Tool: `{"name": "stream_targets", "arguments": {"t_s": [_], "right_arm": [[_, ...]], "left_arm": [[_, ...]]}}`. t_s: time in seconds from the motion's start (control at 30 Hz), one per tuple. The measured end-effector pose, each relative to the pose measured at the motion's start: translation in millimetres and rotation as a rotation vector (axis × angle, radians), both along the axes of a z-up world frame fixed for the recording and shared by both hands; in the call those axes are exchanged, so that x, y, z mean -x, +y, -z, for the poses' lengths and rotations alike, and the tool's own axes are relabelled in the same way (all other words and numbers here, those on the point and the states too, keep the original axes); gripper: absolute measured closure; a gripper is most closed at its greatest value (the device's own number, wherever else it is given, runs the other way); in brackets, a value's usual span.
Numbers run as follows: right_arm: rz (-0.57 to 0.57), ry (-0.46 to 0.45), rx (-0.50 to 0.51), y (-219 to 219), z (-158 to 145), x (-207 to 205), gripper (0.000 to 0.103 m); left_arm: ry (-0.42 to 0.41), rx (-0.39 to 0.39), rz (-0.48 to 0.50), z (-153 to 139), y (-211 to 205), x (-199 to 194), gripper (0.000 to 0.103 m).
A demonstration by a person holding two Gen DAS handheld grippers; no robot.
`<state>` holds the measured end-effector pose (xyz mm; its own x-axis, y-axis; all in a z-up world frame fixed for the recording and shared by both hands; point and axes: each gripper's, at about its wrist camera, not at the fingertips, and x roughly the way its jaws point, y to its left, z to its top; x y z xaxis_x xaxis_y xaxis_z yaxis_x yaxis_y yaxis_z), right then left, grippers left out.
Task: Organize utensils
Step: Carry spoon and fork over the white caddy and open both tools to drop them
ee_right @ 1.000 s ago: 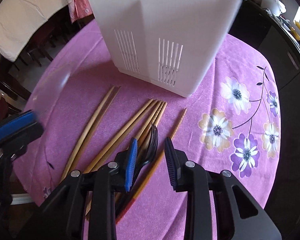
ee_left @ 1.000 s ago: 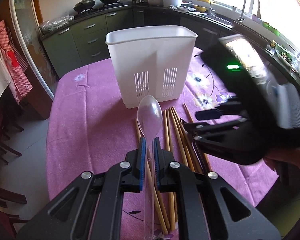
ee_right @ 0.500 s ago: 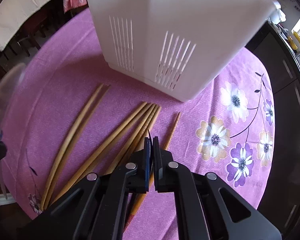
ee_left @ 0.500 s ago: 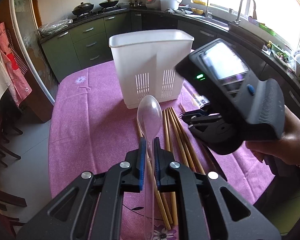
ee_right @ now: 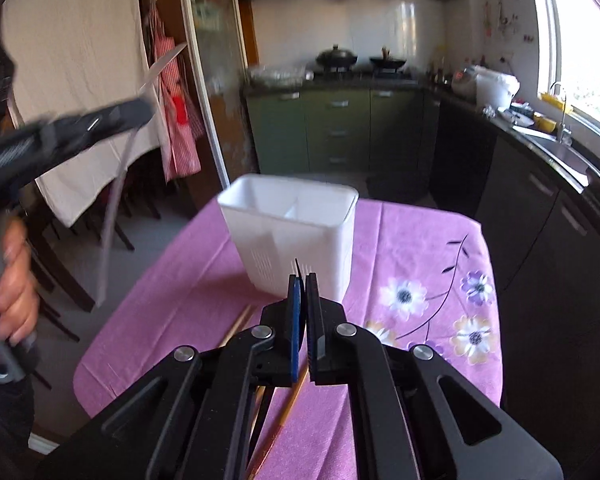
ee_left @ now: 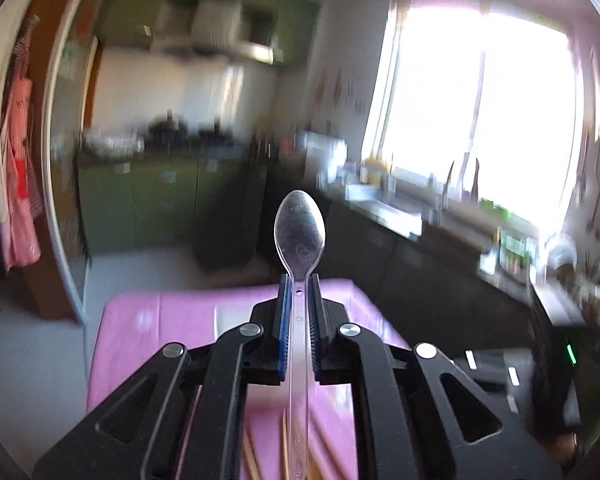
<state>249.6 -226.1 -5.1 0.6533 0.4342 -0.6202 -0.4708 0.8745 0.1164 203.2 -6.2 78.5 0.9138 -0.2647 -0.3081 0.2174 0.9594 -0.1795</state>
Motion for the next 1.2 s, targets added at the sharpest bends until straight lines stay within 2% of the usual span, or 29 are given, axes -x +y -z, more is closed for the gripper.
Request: {"name": "stream_targets", "arguments": {"t_s": [0.1,0.17,0.27,0.43,0.6,0.8,0.87,0.93,1.0,1.2], "right_arm": [[-0.003,-0.036,-0.019,-7.2,-11.7,10.8,0.099],[-0.01,-0.042,-0.026,-7.1,-14.8,15.3,0.099],[-0.014,-0.053,-0.033,-9.1,-16.6,15.9,0.099],[-0.009,-0.074,-0.053,-11.9,-21.7,9.3,0.099],[-0.004,-0.097,-0.056,-8.1,-26.4,-6.8,0.099],[0.004,-0.142,-0.067,2.8,-38.5,-25.9,0.099],[0.012,-0.161,-0.079,6.1,-45.0,-36.2,0.099],[0.024,-0.186,-0.092,9.2,-54.0,-43.7,0.099],[0.039,-0.22,-0.096,13.5,-63.2,-51.0,0.099],[0.134,-0.403,-0.096,31.1,-90.5,-71.0,0.099]], "left_arm": [[-0.114,0.012,-0.041,-5.2,-3.1,-28.0,0.095],[-0.147,0.033,-0.048,-0.7,-4.6,-46.5,0.095],[-0.167,0.034,-0.071,14.8,-11.3,-80.2,0.095],[-0.197,-0.014,-0.124,41.3,-16.3,-106.0,0.095],[-0.168,-0.01,-0.129,60.8,-7.7,-120.8,0.095],[-0.101,-0.041,-0.1,79.2,-4.4,-114.6,0.094],[-0.067,-0.046,-0.086,85.6,-4.2,-112.2,0.085],[-0.043,-0.041,-0.071,89.3,-1.8,-109.3,0.065],[-0.039,-0.041,-0.069,90.4,0.7,-102.1,0.065],[-0.044,-0.008,-0.071,75.2,15.1,-75.4,0.059]]}}
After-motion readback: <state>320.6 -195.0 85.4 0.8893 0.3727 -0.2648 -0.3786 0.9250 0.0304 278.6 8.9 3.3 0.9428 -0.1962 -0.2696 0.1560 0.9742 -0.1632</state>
